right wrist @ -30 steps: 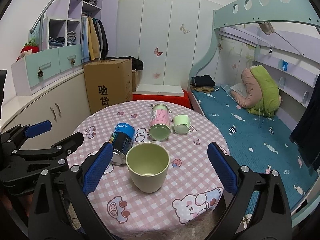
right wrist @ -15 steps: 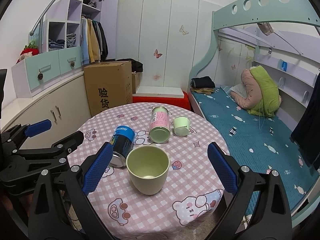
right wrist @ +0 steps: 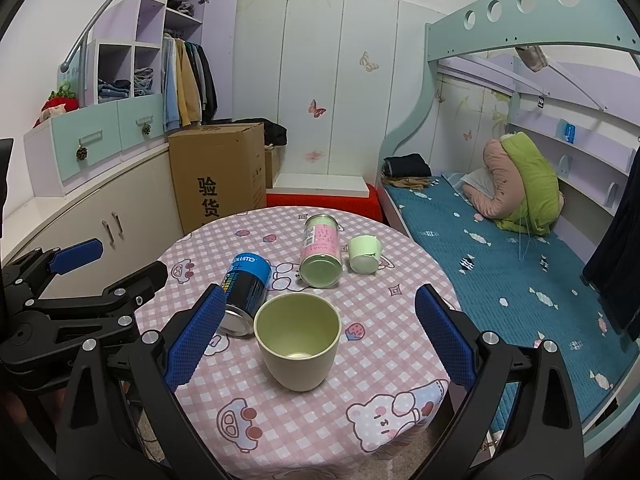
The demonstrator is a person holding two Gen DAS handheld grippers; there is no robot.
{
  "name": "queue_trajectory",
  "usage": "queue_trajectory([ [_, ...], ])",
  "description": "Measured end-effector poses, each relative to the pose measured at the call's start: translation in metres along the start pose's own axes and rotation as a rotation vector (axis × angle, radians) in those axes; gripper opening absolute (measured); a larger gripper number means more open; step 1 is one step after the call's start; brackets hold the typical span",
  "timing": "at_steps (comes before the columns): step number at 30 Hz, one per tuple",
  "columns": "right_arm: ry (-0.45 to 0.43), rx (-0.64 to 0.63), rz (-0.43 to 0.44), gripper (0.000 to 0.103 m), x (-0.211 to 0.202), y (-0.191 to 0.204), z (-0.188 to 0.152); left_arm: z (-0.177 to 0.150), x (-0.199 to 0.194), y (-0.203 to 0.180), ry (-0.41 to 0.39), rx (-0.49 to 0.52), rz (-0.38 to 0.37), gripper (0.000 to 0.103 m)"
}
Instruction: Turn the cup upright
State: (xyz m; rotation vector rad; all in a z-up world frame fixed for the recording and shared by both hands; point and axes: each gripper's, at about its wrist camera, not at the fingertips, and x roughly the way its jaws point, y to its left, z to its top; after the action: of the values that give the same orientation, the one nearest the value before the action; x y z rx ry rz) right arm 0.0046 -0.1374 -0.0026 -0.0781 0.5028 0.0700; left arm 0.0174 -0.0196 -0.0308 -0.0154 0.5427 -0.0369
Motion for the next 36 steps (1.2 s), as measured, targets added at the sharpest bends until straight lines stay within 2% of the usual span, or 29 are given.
queue_trajectory([
  [36,-0.001,0.001,0.003,0.096,0.0001,-0.0002,-0.0012,0.0054,-0.0002,0.0004,-0.024,0.017,0.027,0.086],
])
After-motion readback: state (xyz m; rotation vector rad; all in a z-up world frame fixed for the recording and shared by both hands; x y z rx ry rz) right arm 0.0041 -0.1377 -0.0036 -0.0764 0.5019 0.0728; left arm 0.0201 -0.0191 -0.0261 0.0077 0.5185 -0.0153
